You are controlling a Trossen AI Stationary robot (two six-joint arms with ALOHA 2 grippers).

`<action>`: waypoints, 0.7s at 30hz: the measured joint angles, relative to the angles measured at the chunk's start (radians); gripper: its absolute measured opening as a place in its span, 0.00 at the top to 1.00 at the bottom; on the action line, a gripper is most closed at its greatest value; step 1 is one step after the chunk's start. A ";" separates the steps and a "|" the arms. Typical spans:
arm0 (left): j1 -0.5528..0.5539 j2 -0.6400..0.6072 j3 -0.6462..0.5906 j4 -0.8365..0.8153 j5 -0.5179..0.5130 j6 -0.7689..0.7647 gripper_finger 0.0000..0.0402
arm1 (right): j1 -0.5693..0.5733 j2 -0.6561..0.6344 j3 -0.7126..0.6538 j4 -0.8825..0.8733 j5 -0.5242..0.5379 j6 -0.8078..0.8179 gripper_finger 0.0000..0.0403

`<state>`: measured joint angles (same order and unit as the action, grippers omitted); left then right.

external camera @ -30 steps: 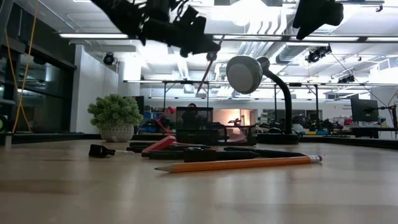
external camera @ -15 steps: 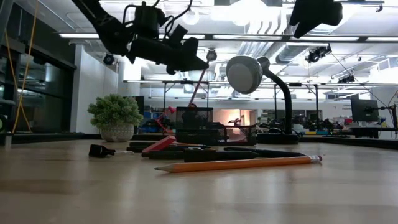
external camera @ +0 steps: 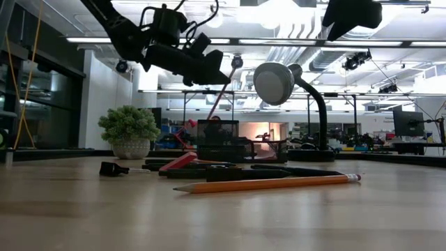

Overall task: Pick and place office supplies into organizer
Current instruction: Put the middle orange pencil into the black desk organizer

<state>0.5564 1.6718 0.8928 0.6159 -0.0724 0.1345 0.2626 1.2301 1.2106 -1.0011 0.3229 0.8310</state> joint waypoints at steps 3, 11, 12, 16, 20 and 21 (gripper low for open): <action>0.000 0.000 0.000 -0.024 -0.007 -0.003 1.00 | 0.000 0.000 0.000 0.000 0.000 0.000 0.54; 0.000 0.018 0.000 -0.026 -0.030 -0.033 1.00 | 0.000 0.000 0.000 0.000 0.000 -0.001 0.54; -0.001 0.026 0.001 -0.015 -0.040 -0.036 1.00 | 0.000 0.000 0.000 0.000 0.000 -0.001 0.54; -0.010 0.068 0.000 0.017 -0.040 -0.037 1.00 | 0.000 0.000 0.000 0.000 0.000 -0.001 0.54; -0.022 0.103 0.002 0.065 -0.040 -0.057 1.00 | 0.000 0.000 0.000 0.002 0.000 -0.002 0.54; -0.024 0.114 0.002 0.072 -0.041 -0.061 1.00 | 0.000 0.000 0.000 0.003 0.000 -0.002 0.54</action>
<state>0.5324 1.7858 0.8944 0.6879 -0.1131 0.0739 0.2623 1.2301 1.2106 -0.9978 0.3229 0.8295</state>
